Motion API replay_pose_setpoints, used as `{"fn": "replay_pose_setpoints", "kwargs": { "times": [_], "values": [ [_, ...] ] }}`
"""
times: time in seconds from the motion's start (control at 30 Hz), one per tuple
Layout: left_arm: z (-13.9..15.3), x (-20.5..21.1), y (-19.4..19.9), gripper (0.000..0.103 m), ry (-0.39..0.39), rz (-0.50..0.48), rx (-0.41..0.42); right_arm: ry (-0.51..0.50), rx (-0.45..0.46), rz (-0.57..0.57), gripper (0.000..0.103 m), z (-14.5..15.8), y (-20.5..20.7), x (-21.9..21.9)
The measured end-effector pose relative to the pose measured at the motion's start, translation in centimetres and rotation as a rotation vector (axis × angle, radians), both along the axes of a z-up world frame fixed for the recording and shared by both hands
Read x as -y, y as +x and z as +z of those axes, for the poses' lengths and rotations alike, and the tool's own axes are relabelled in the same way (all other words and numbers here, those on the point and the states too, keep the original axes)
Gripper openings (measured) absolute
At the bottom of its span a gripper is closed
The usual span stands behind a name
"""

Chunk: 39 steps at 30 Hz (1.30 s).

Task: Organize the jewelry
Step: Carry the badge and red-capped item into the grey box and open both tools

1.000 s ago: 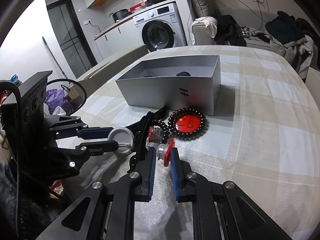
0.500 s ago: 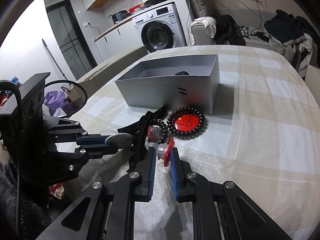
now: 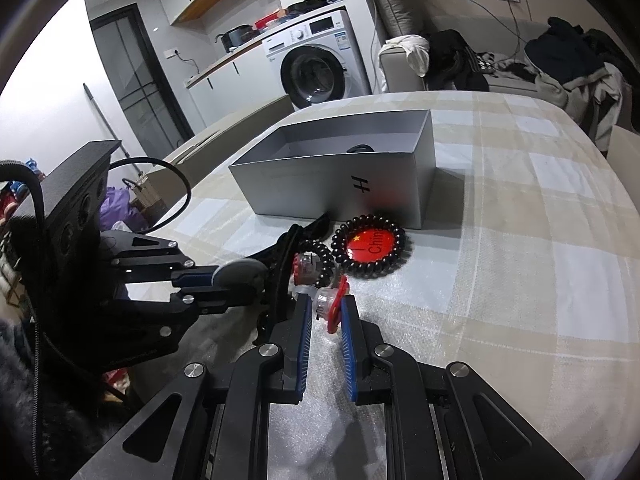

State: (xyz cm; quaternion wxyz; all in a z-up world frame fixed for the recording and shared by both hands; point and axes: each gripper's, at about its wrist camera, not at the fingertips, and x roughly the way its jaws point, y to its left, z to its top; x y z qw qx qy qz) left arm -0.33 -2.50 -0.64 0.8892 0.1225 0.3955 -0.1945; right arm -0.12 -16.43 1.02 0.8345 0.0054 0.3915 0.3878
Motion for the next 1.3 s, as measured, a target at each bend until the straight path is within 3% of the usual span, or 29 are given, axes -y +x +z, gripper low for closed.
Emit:
{"fn": "replay_pose_setpoints", "kwargs": {
  "times": [0.23,0.47,0.63,0.83,1.3],
  "values": [
    [0.7,-0.5,-0.3,0.003,-0.038,0.008,0.024,0.031,-0.003,-0.007,0.013,0.2,0.1,0.3],
    [3.3,-2.5,0.1,0.003,-0.148,0.061,0.077,0.106,0.009,-0.055,0.013,2.0,0.9,0.7],
    [4.7,-3.5,1.2,0.003,-0.186,0.119,0.117,0.171,-0.007,-0.119,0.014,3.4,2.5,1.3],
    [5.4,-4.5,4.4,0.003,-0.230,0.200,0.133,0.240,-0.088,-0.198,0.013,4.5,6.2,1.0],
    [4.5,-5.2,8.5,0.003,-0.203,0.262,0.134,0.123,-0.102,-0.196,0.013,3.9,9.7,-3.8]
  ]
}}
